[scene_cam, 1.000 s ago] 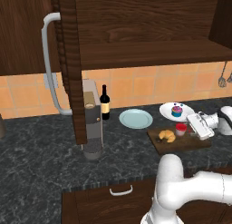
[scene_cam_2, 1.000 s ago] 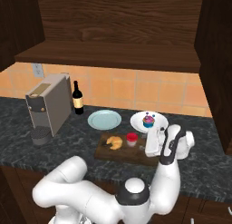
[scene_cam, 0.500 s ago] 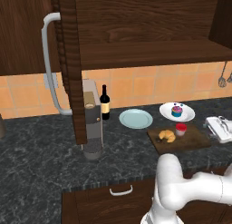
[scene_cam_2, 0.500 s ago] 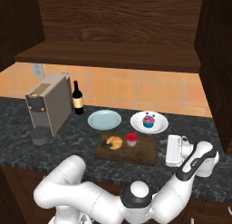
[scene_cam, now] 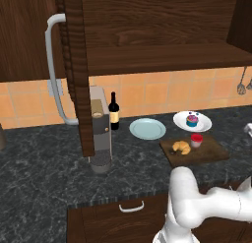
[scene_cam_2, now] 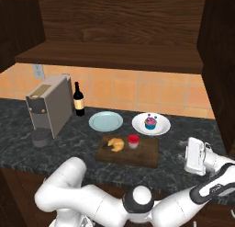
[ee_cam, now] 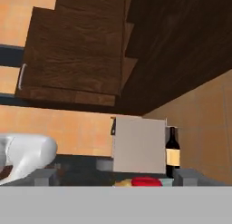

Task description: From the different types of pastries on the counter, select a croissant and place it on the cutting board. Then retrieve a jar of jam from the cabinet and place it alongside the croissant on the cutting board.

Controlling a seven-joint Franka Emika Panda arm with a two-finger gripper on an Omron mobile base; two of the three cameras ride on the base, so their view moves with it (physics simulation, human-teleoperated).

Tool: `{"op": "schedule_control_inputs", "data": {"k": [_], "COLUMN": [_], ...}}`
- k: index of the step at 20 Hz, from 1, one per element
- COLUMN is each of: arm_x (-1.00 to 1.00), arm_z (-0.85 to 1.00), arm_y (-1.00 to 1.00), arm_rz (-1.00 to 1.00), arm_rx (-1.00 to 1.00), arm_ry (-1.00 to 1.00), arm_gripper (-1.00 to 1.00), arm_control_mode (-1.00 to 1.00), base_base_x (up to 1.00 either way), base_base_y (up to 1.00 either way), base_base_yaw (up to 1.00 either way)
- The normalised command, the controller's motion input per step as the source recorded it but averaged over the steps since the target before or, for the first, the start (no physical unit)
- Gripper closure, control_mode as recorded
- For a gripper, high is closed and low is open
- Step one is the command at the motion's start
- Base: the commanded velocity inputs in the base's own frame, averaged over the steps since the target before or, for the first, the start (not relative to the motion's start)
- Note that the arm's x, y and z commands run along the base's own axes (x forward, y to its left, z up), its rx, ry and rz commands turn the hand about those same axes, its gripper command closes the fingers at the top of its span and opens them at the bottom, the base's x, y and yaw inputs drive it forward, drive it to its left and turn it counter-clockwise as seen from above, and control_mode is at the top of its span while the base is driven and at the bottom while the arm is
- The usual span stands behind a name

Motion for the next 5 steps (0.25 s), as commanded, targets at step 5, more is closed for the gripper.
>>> {"op": "schedule_control_inputs", "data": {"k": [5], "arm_x": [-0.79], "arm_z": [0.52], "arm_y": [-0.5], "arm_rz": [-0.2], "arm_rx": [0.1], "arm_ry": [-0.03], "arm_gripper": [-1.0], "arm_control_mode": [-1.0], "base_base_x": [0.0], "base_base_y": [0.0], "base_base_yaw": [0.0]}}
